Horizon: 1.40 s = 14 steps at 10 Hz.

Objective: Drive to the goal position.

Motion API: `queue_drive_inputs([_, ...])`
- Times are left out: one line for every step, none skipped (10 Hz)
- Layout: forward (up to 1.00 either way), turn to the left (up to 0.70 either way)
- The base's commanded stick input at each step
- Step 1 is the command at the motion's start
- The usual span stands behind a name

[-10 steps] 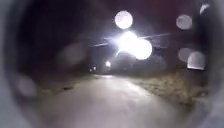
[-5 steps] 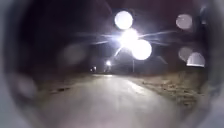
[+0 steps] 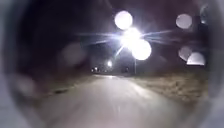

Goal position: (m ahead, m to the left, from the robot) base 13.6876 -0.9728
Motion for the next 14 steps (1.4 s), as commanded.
queue_drive_inputs([1.0,0.04])
queue_drive_inputs([1.0,0.04])
queue_drive_inputs([1.0,0.04])
queue_drive_inputs([1.0,0.04])
queue_drive_inputs([1.0,0.04])
queue_drive_inputs([1.0,0.05])
queue_drive_inputs([1.0,0.05])
queue_drive_inputs([1.0,0.05])
queue_drive_inputs([1.0,0.05])
queue_drive_inputs([1.0,0.07])
queue_drive_inputs([1.0,0.09])
queue_drive_inputs([1.0,0.11])
queue_drive_inputs([1.0,0.13])
queue_drive_inputs([1.0,0.13])
